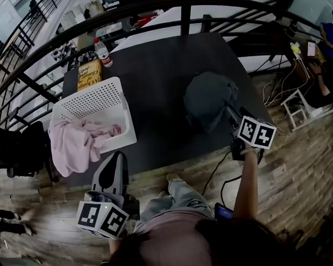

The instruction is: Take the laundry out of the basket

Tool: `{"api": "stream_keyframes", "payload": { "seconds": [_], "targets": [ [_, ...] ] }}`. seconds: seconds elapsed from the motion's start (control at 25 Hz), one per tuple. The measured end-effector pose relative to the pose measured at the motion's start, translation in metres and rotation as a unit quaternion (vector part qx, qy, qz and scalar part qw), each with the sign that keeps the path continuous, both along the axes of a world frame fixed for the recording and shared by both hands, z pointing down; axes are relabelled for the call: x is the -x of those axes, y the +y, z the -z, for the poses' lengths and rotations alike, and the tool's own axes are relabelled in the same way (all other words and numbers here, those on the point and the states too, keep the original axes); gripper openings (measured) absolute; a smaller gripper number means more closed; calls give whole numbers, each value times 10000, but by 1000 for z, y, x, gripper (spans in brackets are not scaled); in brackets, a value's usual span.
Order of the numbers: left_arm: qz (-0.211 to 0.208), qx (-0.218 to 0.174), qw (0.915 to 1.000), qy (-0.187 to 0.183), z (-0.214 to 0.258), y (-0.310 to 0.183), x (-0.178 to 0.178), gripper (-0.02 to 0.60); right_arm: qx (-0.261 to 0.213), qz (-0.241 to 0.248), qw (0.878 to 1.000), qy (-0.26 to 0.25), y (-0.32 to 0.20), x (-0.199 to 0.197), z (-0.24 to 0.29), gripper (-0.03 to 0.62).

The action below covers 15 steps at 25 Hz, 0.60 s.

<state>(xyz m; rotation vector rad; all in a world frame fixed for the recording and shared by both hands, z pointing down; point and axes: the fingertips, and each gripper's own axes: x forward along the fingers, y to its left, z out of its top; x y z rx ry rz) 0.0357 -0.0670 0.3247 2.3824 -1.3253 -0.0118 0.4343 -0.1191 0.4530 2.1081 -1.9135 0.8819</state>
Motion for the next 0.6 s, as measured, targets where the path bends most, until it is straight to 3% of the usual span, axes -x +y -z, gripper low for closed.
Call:
{"api": "stream_keyframes", "payload": {
  "seconds": [0.44, 0.6],
  "targets": [
    [90, -114, 9998, 100, 6, 48, 47, 0, -350, 370, 9987, -60, 46, 76, 30, 284],
    [157, -119, 9997, 163, 5, 68, 66, 0, -461, 601, 9971, 106, 63, 110, 43, 236]
  ]
}}
